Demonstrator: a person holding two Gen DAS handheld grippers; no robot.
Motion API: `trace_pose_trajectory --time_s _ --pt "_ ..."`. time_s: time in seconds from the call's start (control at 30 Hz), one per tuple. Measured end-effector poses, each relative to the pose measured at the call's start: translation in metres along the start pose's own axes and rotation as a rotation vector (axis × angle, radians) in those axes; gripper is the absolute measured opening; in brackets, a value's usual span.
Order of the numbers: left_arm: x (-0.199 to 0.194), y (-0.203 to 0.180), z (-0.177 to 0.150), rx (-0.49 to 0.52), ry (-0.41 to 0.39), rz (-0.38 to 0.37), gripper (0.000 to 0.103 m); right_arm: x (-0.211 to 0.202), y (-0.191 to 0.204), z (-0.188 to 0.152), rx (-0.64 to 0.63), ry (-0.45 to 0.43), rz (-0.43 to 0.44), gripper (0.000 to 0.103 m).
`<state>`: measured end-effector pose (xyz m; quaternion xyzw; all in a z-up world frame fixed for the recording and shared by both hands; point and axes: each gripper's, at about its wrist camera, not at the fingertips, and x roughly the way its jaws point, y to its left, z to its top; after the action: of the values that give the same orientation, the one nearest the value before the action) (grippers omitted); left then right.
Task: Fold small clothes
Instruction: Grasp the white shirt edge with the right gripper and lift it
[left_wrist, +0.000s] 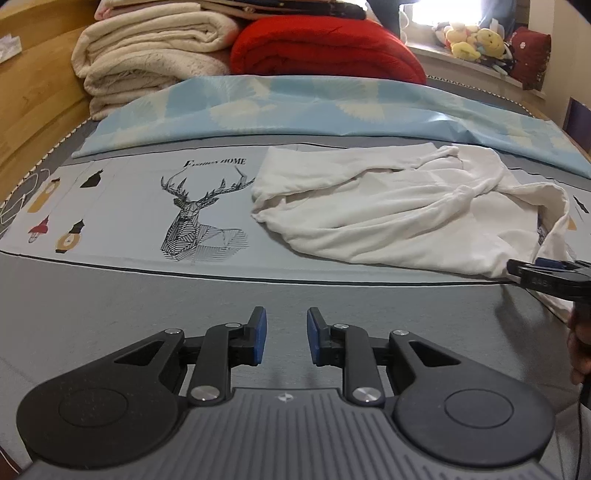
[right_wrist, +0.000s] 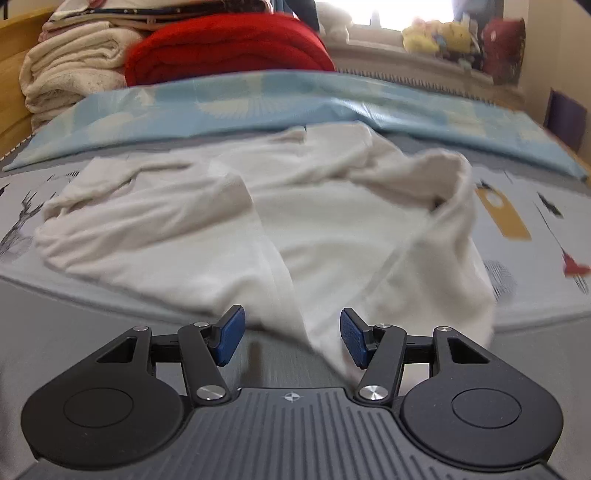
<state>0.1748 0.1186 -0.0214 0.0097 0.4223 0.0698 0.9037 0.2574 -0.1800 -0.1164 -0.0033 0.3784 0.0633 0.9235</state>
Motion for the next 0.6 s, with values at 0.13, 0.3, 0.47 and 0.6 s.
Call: trace_pose_trajectory --time_s 0.13,0.3,0.47,0.6 --pt "0.001 0.004 0.001 -0.022 0.016 -0.002 0.029 0.022 0.014 0.002 -0.054 0.005 0.021 0.045" --pt "-0.001 0.003 0.004 -0.060 0.012 -0.011 0.029 0.010 0.016 0.003 -0.120 0.009 0.073 0.009" --pt "-0.008 0.003 0.003 -0.079 0.008 -0.006 0.029 -0.062 0.013 0.011 -0.246 -0.061 0.148 0.007" --pt "-0.020 0.008 0.000 -0.095 0.000 -0.009 0.029 -0.127 0.018 -0.014 -0.453 -0.039 0.253 0.005"
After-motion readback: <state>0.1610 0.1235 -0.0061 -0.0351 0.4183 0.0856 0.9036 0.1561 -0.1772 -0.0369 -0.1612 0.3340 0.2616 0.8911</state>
